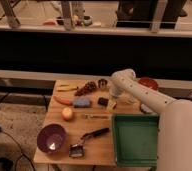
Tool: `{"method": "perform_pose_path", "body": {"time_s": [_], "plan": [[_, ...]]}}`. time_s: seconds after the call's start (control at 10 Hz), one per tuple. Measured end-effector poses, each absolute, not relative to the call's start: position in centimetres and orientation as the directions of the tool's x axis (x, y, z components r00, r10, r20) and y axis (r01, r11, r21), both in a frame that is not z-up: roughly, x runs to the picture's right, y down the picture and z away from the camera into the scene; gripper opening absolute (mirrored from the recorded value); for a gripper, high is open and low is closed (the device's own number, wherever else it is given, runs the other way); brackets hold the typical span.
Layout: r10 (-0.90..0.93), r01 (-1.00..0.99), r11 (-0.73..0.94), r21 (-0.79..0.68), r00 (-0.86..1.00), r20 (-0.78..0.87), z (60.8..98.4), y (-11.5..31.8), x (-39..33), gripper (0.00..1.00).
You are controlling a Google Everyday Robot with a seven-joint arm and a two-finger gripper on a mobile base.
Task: Wipe table surface with eraser
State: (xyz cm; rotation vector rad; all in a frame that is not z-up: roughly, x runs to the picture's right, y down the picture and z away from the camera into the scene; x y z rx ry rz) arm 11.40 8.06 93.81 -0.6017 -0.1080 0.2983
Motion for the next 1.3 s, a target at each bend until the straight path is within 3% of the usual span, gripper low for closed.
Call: {"method": "perform_pose_path", "body": {"time_s": [0.3, 0.6, 0.9, 1.3], "plan": [[0.302, -0.246, 0.790, -0.561, 0.953, 0.008, 93.5, 7.8, 11.7, 0.80], [0.302, -0.261, 0.838, -0.479, 0.953, 0.008, 90.3, 5.4, 12.1, 0.80], [0.298, -0.272, 0.895, -0.353, 0.955, 0.018, 83.8, 1.6, 12.4, 0.80], [0.302, -0.276, 0.889, -0.365, 0.953, 0.014, 81.9, -0.5, 12.4, 0.80]]}}
